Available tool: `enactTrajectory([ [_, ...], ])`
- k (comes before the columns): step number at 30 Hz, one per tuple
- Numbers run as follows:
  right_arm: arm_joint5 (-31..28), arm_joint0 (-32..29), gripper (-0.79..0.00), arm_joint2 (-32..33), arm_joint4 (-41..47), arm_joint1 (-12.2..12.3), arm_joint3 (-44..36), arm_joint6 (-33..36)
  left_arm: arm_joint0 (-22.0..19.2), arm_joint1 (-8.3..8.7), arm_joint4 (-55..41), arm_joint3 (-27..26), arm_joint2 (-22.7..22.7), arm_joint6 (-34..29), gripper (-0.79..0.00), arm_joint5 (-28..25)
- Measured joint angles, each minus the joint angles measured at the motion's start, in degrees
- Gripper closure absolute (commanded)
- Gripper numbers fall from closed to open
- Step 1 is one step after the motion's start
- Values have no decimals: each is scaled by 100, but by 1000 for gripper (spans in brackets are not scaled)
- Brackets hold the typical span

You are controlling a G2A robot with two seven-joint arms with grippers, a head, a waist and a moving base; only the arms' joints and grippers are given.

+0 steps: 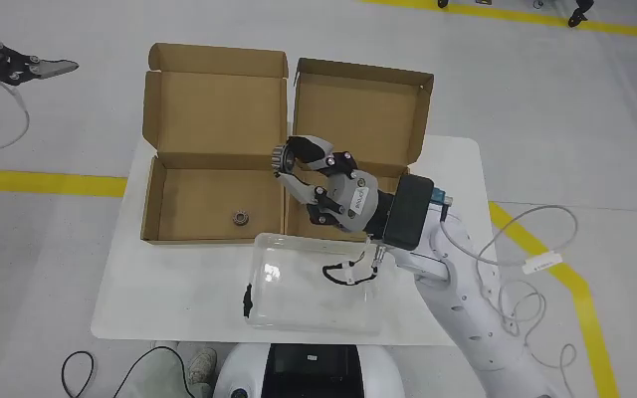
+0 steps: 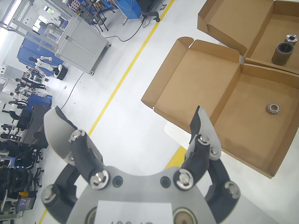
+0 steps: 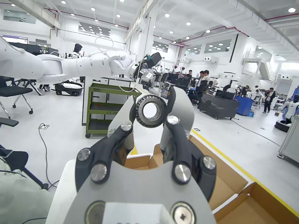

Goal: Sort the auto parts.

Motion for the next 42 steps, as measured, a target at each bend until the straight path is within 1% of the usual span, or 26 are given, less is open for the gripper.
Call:
enactTrajectory([
  [9, 137, 286, 0, 68, 141, -20, -241, 390, 0, 0, 0, 0, 0, 0, -785, 0],
  [12, 196, 404, 0, 94, 44, -23, -330, 551, 0, 0, 0, 0, 0, 0, -785, 0],
  [17, 134, 411, 0, 52, -37, -17, -276, 745, 0, 0, 0, 0, 0, 0, -785, 0],
  [23, -97, 359, 0, -188, -271, -11, 100, 997, 0, 0, 0, 0, 0, 0, -785, 0],
  [34, -193, 384, 0, -1025, -869, -89, 1014, 1602, 0, 0, 0, 0, 0, 0, -785, 0],
  [42, 131, 497, 0, -1421, -1225, -171, 1770, 2321, 0, 0, 0, 0, 0, 0, -785, 0],
])
